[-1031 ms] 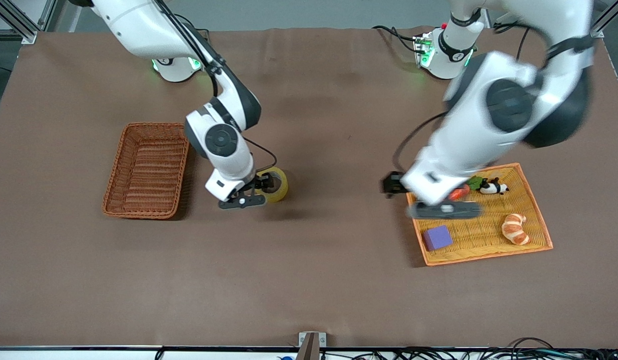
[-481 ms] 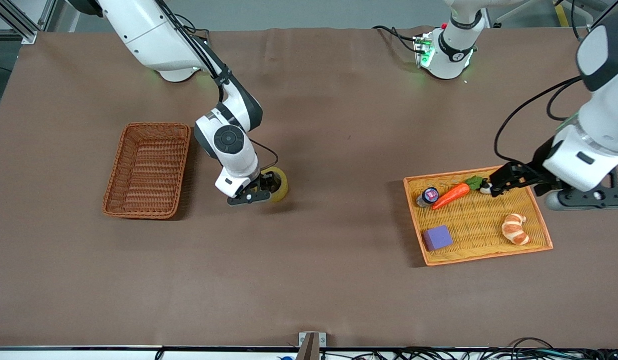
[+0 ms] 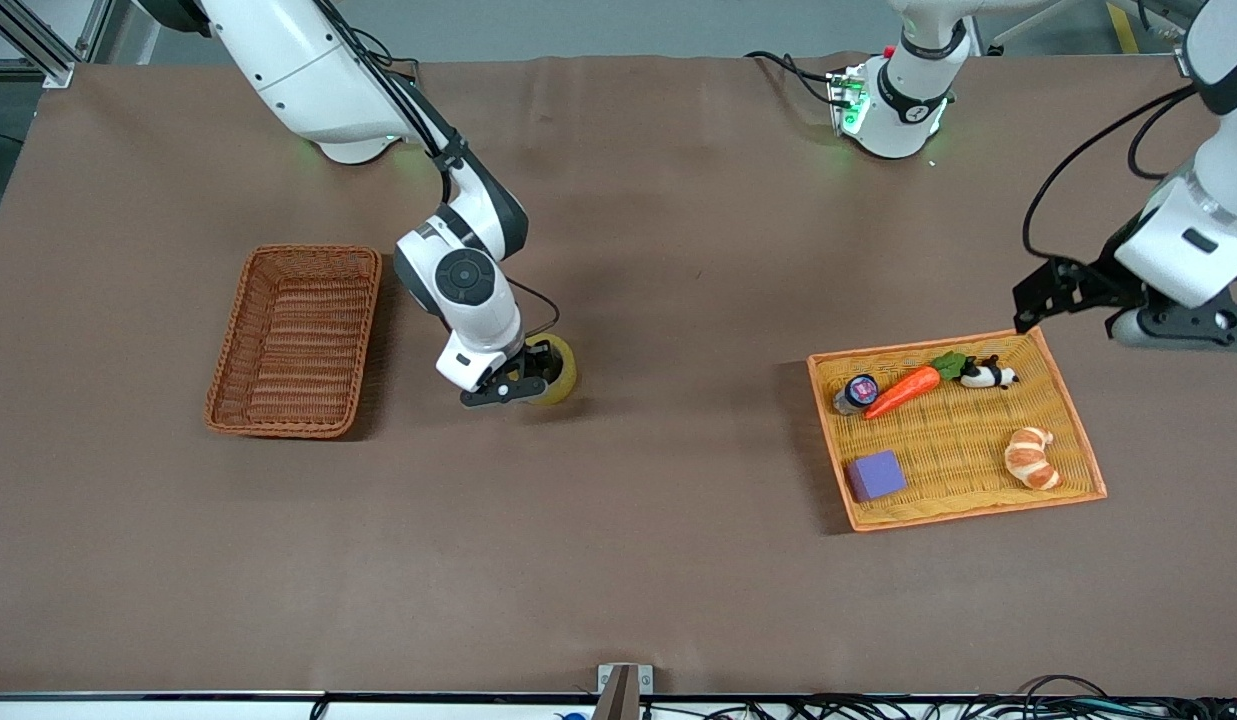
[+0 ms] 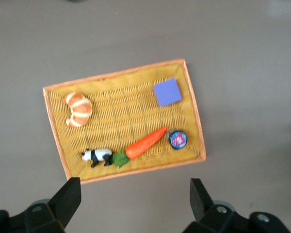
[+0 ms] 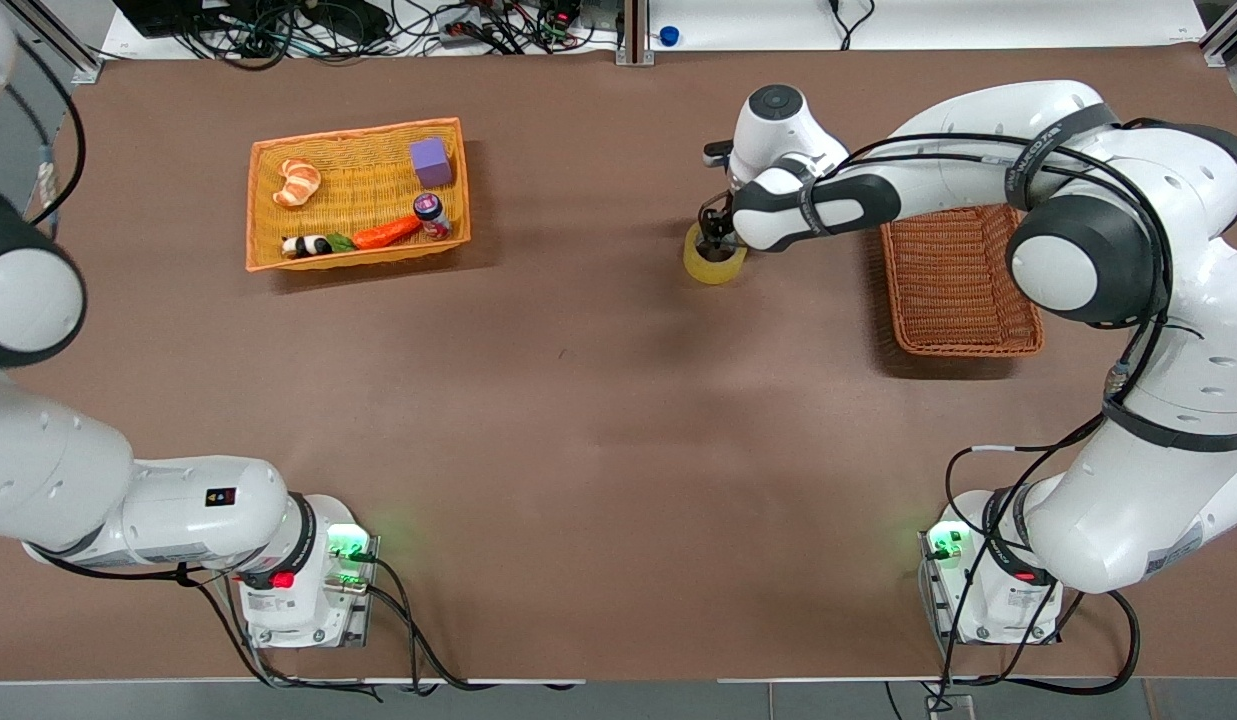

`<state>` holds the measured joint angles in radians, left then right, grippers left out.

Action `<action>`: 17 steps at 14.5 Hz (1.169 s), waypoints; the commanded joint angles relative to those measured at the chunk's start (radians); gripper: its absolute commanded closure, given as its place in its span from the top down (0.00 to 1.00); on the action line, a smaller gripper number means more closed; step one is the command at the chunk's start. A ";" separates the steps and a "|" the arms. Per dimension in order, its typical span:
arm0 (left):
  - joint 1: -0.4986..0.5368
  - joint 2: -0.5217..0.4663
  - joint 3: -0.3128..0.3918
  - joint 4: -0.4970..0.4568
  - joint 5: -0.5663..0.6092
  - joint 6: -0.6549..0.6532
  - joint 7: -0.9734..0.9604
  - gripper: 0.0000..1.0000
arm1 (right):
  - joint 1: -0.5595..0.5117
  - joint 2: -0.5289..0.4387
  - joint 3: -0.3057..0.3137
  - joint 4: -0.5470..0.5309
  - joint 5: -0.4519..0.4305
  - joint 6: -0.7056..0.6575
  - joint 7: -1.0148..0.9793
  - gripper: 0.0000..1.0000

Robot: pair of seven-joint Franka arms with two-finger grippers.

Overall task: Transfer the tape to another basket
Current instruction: 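Grasp the tape with the right gripper while the left gripper releases it, then move the tape with the right gripper into the brown basket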

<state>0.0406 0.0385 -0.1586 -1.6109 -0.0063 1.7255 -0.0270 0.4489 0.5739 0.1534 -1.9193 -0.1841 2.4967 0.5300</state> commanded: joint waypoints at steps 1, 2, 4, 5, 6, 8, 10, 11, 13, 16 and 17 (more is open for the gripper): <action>-0.082 -0.100 0.117 -0.144 -0.035 0.014 0.047 0.95 | 0.011 0.011 0.002 -0.014 -0.026 0.048 0.028 0.70; -0.097 -0.104 0.129 -0.161 -0.034 0.016 0.045 0.95 | 0.011 0.015 0.002 -0.014 -0.026 0.057 0.027 0.58; -0.099 -0.100 0.129 -0.164 -0.035 0.028 0.045 0.96 | 0.008 0.015 0.002 -0.012 -0.026 0.056 0.027 0.34; -0.099 -0.092 0.129 -0.156 -0.034 0.031 0.033 1.00 | 0.008 0.015 0.002 -0.012 -0.026 0.054 0.027 0.17; -0.100 -0.085 0.129 -0.141 -0.031 0.031 0.027 1.00 | -0.002 0.015 0.002 -0.006 -0.025 0.050 0.030 0.00; -0.099 -0.054 0.128 -0.106 -0.023 0.031 0.032 1.00 | -0.019 0.015 0.002 0.003 -0.025 0.051 0.030 0.00; -0.093 -0.025 0.125 -0.083 -0.021 0.052 0.027 1.00 | -0.038 0.001 0.005 0.011 -0.017 0.048 0.038 0.00; -0.091 -0.025 0.125 -0.080 -0.023 0.054 0.025 1.00 | -0.050 -0.028 0.005 0.014 -0.014 0.019 0.059 0.00; -0.094 -0.022 0.125 -0.058 -0.021 0.051 0.024 1.00 | -0.116 -0.141 0.006 0.019 -0.014 -0.135 0.053 0.00; -0.103 -0.020 0.126 -0.055 -0.021 0.049 0.021 1.00 | -0.191 -0.281 0.000 -0.018 -0.014 -0.290 -0.022 0.00; -0.108 -0.023 0.128 -0.056 -0.021 0.049 0.009 1.00 | -0.222 -0.326 -0.005 -0.058 -0.015 -0.298 -0.072 0.00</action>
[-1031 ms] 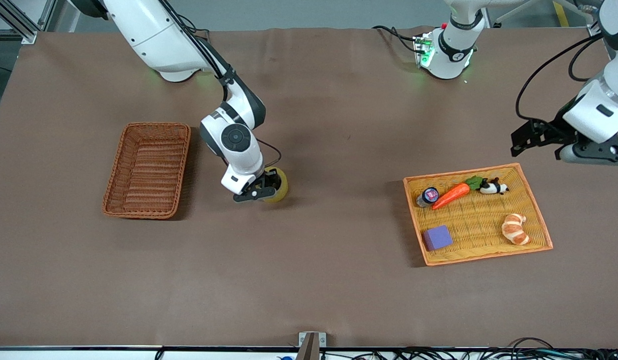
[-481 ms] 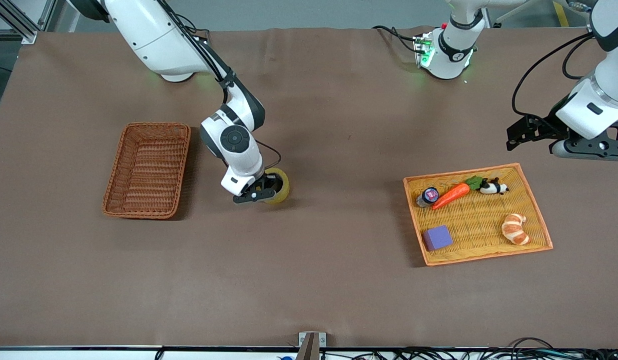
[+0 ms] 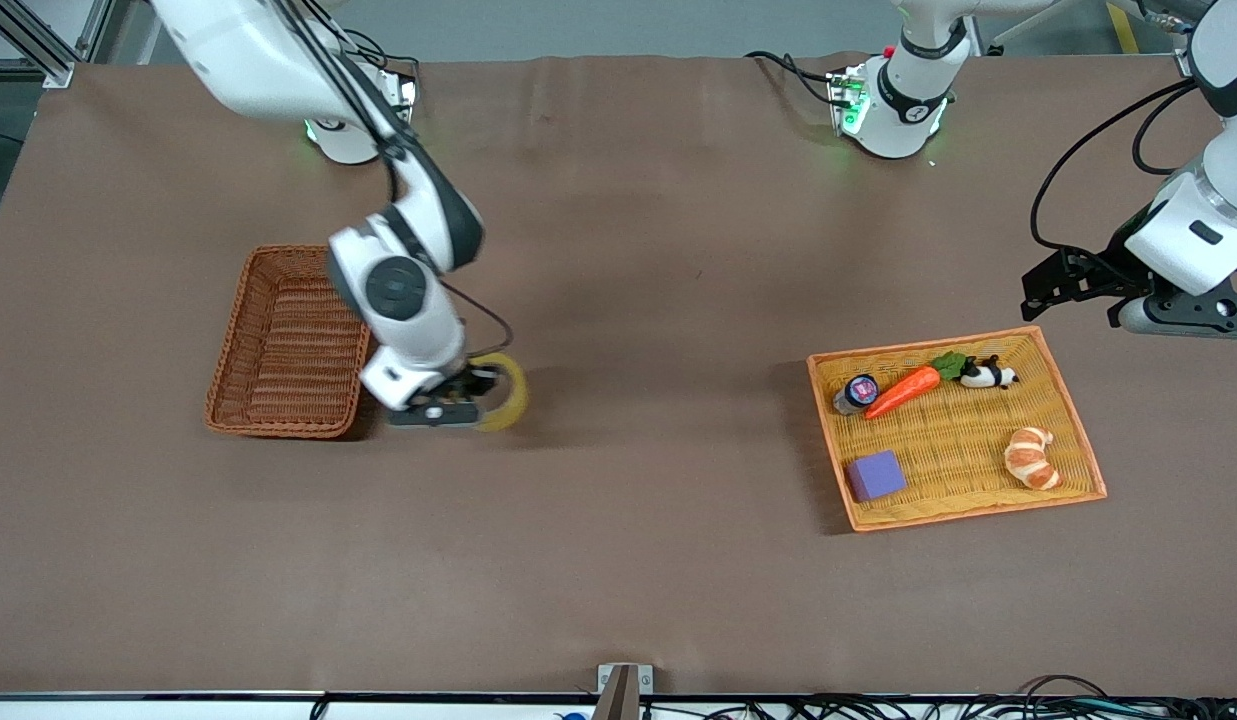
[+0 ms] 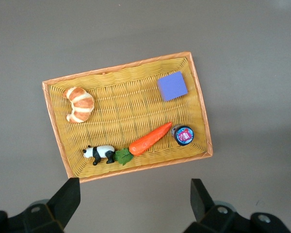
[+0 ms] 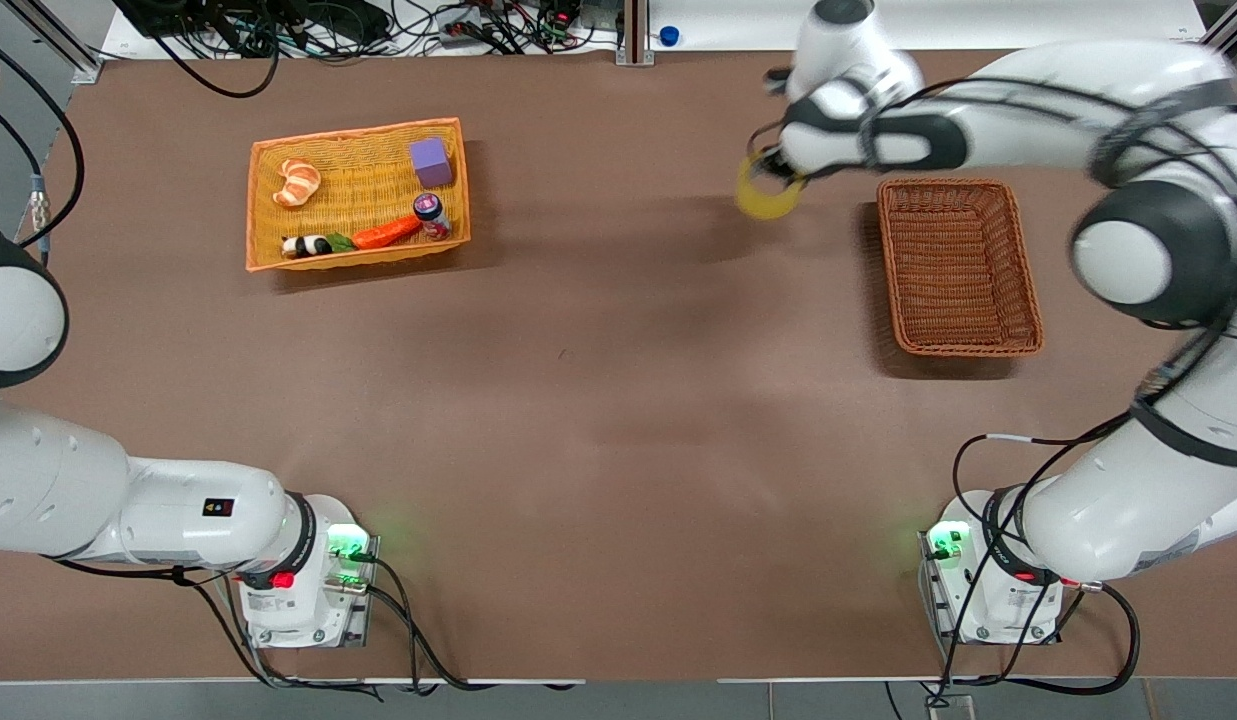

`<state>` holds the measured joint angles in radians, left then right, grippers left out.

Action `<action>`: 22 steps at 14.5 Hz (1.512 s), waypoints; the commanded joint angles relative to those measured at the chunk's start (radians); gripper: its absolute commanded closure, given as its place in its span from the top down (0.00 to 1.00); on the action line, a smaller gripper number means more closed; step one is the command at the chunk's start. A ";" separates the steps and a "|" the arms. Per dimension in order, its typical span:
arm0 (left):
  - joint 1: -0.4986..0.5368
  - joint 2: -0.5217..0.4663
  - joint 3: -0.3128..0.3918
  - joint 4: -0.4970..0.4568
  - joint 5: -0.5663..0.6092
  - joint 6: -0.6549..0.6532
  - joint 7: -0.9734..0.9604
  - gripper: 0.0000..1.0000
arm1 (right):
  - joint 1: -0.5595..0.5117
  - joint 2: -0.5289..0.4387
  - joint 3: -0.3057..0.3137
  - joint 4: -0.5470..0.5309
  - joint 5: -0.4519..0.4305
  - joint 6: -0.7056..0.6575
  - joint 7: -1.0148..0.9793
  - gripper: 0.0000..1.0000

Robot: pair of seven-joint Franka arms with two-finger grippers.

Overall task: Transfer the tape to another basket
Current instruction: 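Move the tape with the right gripper into the brown basket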

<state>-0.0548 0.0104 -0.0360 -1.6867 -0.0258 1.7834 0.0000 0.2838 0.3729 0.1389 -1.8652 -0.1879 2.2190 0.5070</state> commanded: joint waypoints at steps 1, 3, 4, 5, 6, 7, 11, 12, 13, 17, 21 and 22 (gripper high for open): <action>-0.022 0.000 0.010 0.015 -0.002 -0.009 -0.035 1.00 | -0.093 -0.175 0.004 -0.168 -0.010 -0.021 -0.138 0.00; -0.022 -0.004 0.010 0.009 -0.002 -0.009 -0.041 1.00 | -0.124 -0.250 -0.060 -0.285 -0.011 0.019 -0.228 0.00; -0.014 -0.004 0.008 0.012 0.000 -0.009 -0.041 1.00 | -0.121 -0.287 -0.094 -0.366 -0.013 0.078 -0.263 0.00; -0.013 -0.004 0.008 0.010 0.001 -0.009 -0.041 1.00 | -0.126 -0.304 -0.119 -0.428 -0.018 0.135 -0.309 0.00; -0.011 -0.004 0.007 0.010 0.001 -0.009 -0.041 1.00 | -0.126 -0.319 -0.171 -0.495 -0.019 0.199 -0.379 0.00; -0.011 -0.001 0.008 0.010 0.001 -0.010 -0.043 1.00 | -0.126 -0.337 -0.235 -0.558 -0.019 0.270 -0.466 0.00; 0.001 0.008 0.008 0.007 0.001 -0.010 -0.043 1.00 | -0.126 -0.347 -0.363 -0.698 -0.021 0.465 -0.613 0.00; 0.001 0.010 0.007 0.007 0.001 -0.010 -0.043 1.00 | -0.127 -0.345 -0.380 -0.722 -0.019 0.497 -0.636 0.00; -0.002 0.016 0.007 0.007 0.001 -0.006 -0.043 1.00 | -0.127 -0.342 -0.400 -0.738 -0.021 0.527 -0.657 0.01; 0.001 0.033 0.005 0.010 0.001 -0.004 -0.037 1.00 | -0.127 -0.275 -0.418 -0.766 -0.019 0.646 -0.662 0.10; 0.001 0.048 0.007 0.012 0.001 0.011 -0.034 1.00 | -0.115 -0.270 -0.414 -0.743 -0.018 0.640 -0.651 1.00; 0.003 0.049 0.007 0.010 0.003 0.011 -0.034 1.00 | -0.114 -0.272 -0.414 -0.727 -0.018 0.637 -0.650 1.00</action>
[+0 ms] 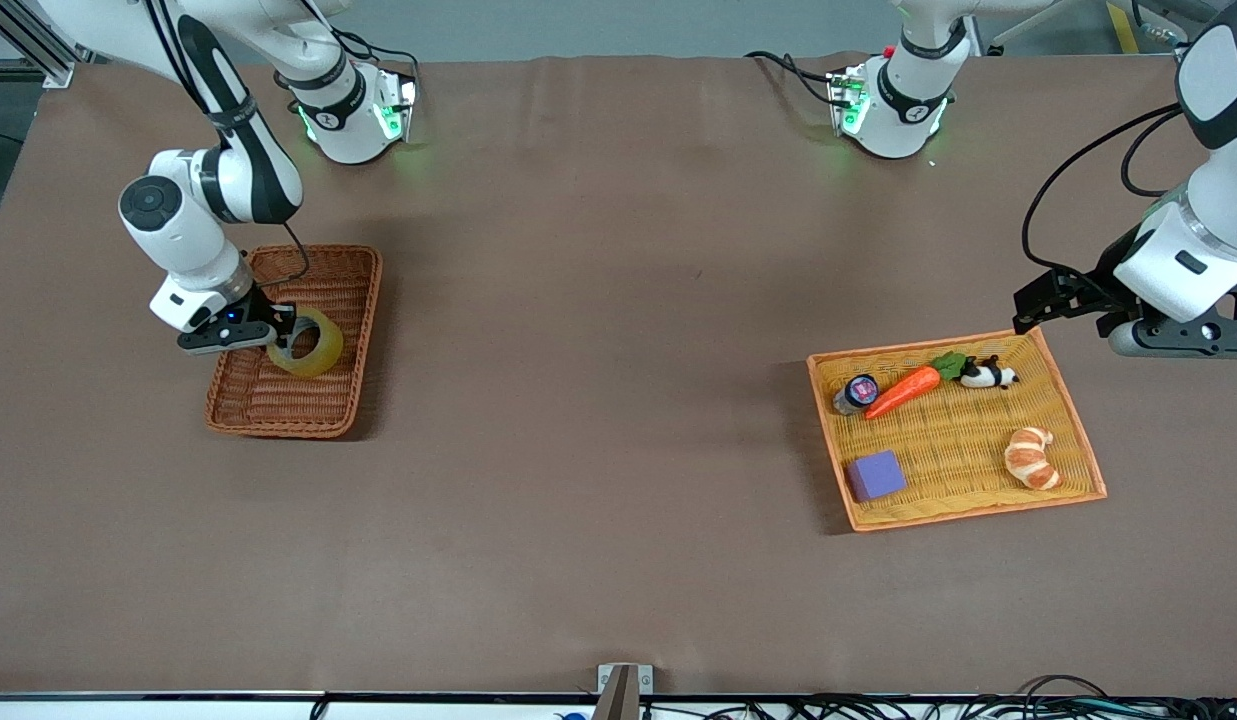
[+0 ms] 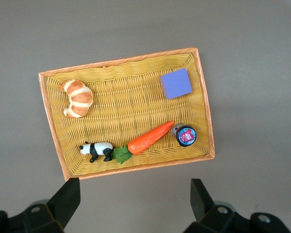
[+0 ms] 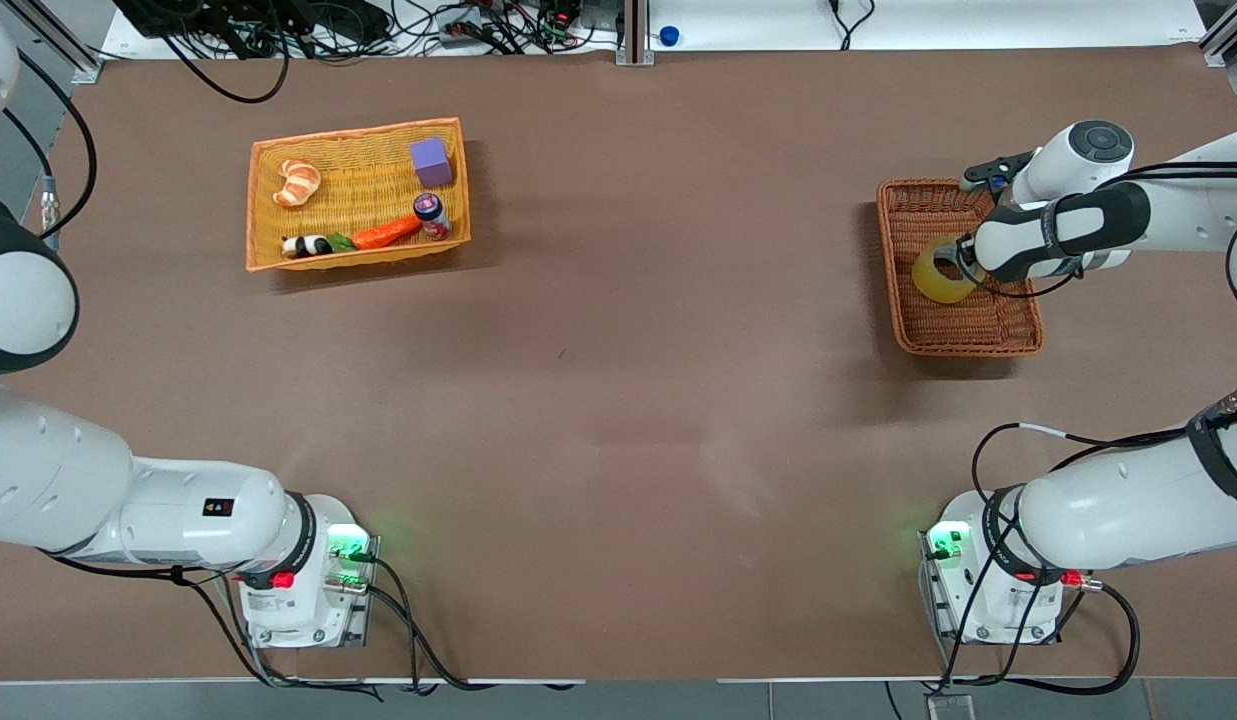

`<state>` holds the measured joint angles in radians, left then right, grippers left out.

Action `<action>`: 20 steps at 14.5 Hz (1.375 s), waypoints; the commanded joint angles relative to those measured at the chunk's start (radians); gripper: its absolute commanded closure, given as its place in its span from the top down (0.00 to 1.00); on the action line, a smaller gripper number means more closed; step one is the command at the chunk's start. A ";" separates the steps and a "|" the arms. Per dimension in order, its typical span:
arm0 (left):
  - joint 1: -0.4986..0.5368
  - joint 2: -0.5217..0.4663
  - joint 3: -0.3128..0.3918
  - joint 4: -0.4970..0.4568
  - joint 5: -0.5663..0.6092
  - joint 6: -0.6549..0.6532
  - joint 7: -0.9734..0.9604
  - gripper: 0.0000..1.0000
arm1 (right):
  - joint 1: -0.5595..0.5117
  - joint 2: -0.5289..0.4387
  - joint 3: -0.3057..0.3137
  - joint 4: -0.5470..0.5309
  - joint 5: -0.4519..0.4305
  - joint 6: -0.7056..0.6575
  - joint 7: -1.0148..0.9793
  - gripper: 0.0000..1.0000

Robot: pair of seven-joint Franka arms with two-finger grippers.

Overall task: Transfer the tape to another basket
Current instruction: 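Open the right gripper and withdraw it from the basket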

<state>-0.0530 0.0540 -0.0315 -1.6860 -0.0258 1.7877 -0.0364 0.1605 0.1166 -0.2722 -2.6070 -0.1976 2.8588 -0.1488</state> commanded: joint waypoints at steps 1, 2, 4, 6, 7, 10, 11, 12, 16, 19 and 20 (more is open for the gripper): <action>0.001 0.010 0.002 0.009 0.003 0.012 0.003 1.00 | 0.008 -0.020 -0.001 0.024 -0.008 -0.001 0.006 1.00; -0.001 0.015 0.004 0.012 0.004 0.015 0.004 1.00 | 0.001 -0.035 0.001 0.034 -0.008 -0.001 0.005 1.00; -0.004 0.026 0.002 0.015 0.027 0.025 -0.003 1.00 | -0.006 -0.060 0.010 0.076 -0.008 -0.003 0.002 1.00; -0.005 0.024 0.001 0.017 0.033 0.025 -0.005 1.00 | -0.006 -0.061 0.019 0.155 -0.011 -0.027 -0.011 1.00; -0.005 0.020 0.001 0.017 0.033 0.024 -0.007 1.00 | -0.012 -0.064 0.043 0.210 -0.011 -0.080 -0.009 1.00; -0.004 -0.017 -0.004 0.017 0.032 -0.017 -0.017 1.00 | -0.053 -0.066 0.108 0.436 0.000 -0.383 0.026 1.00; -0.004 -0.035 -0.004 0.016 0.032 -0.043 -0.032 1.00 | -0.064 -0.066 0.111 0.512 0.001 -0.503 0.061 1.00; -0.004 -0.054 -0.005 0.012 0.032 -0.051 -0.036 1.00 | -0.068 -0.071 0.117 0.583 0.010 -0.606 0.086 1.00; -0.004 -0.071 -0.005 0.035 0.029 -0.063 -0.034 1.00 | -0.075 -0.088 0.140 0.885 0.113 -1.045 0.164 1.00; -0.001 -0.065 -0.002 0.103 0.026 -0.141 -0.034 1.00 | -0.073 -0.088 0.142 1.074 0.128 -1.287 0.163 1.00; -0.001 -0.065 0.001 0.121 0.026 -0.181 -0.031 1.00 | -0.073 -0.091 0.142 1.106 0.162 -1.338 0.170 1.00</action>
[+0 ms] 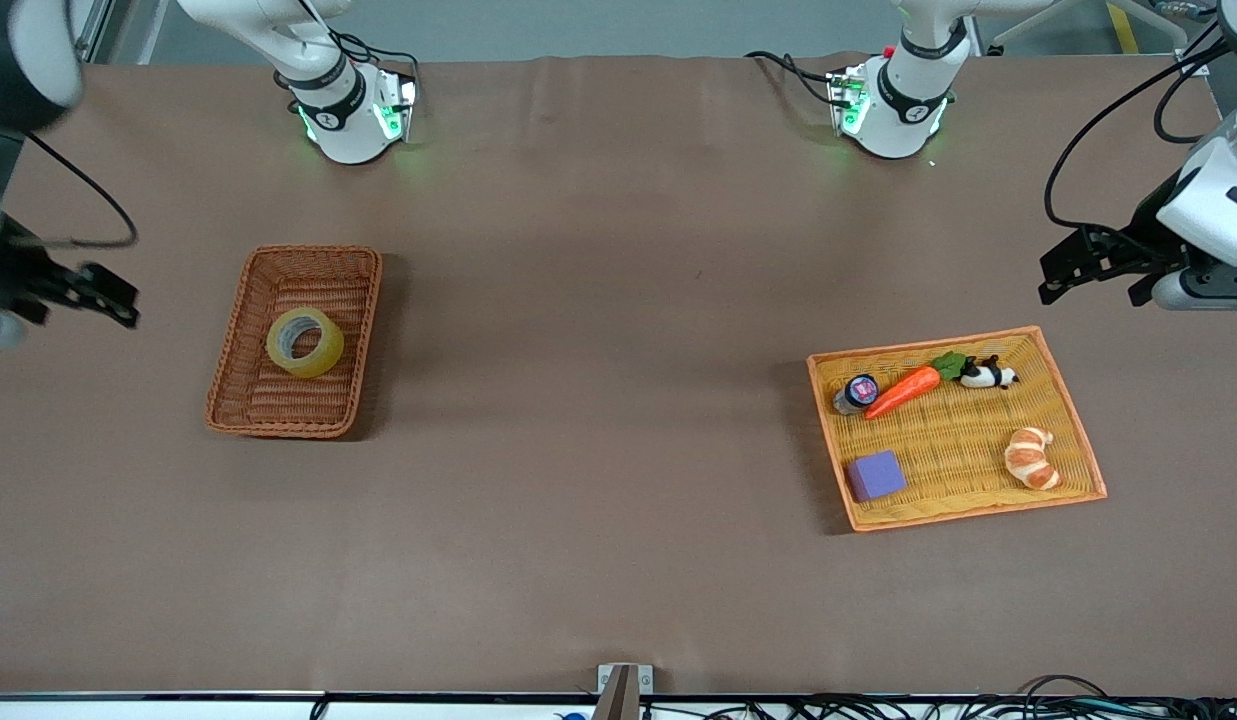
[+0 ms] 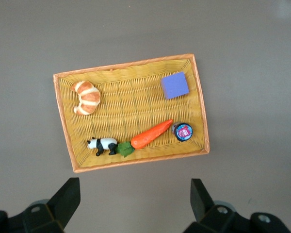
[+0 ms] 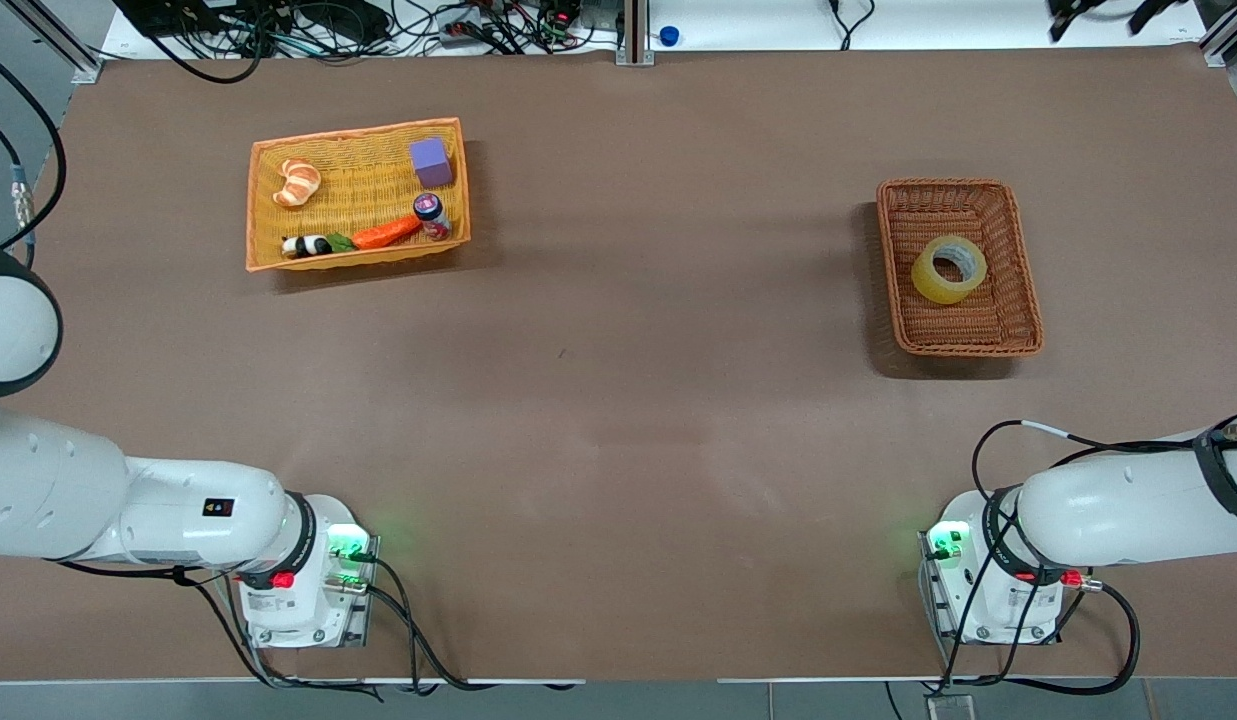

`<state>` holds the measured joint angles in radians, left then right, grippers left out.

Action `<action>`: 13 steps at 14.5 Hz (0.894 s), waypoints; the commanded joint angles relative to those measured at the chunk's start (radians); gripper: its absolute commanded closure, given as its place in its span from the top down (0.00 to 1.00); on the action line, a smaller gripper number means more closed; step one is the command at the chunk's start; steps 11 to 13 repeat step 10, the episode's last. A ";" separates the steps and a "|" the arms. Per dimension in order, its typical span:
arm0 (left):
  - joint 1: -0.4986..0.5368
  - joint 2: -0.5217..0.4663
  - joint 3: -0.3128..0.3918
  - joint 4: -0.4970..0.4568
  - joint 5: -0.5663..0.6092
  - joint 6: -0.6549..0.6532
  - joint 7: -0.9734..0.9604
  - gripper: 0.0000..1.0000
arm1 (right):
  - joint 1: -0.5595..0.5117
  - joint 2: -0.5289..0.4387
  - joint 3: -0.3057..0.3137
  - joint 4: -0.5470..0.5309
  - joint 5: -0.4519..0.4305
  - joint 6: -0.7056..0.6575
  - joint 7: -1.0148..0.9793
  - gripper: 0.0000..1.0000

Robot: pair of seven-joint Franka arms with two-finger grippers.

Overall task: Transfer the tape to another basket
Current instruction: 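Open the right gripper and withdraw it from the basket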

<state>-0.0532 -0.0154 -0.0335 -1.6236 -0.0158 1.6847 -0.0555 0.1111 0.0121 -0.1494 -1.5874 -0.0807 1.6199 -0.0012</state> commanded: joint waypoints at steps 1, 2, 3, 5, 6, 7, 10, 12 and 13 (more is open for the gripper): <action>0.001 -0.001 0.006 0.060 0.017 -0.100 -0.009 1.00 | -0.037 0.008 0.021 0.096 0.064 -0.106 0.029 1.00; 0.001 -0.006 0.006 0.062 0.017 -0.111 -0.010 1.00 | -0.057 -0.001 0.028 0.096 0.068 -0.104 0.029 1.00; 0.001 -0.012 0.006 0.060 0.017 -0.132 -0.011 1.00 | -0.059 -0.010 0.031 0.096 0.081 -0.106 0.029 1.00; 0.000 -0.015 0.004 0.063 0.017 -0.140 -0.009 1.00 | -0.054 -0.011 0.024 0.093 0.082 -0.114 0.029 1.00; 0.000 -0.015 0.004 0.064 0.020 -0.140 -0.006 1.00 | -0.053 -0.011 0.024 0.096 0.082 -0.109 0.029 1.00; 0.000 -0.014 0.004 0.065 0.020 -0.140 -0.003 1.00 | -0.053 -0.009 0.024 0.096 0.082 -0.106 0.027 1.00; -0.002 -0.008 0.004 0.070 0.022 -0.138 -0.006 1.00 | -0.048 -0.009 0.025 0.098 0.082 -0.114 0.024 1.00; -0.002 -0.008 0.004 0.070 0.022 -0.138 -0.006 1.00 | -0.048 -0.009 0.025 0.098 0.082 -0.114 0.024 1.00; -0.002 -0.008 0.004 0.070 0.022 -0.138 -0.006 1.00 | -0.048 -0.009 0.025 0.098 0.082 -0.114 0.024 1.00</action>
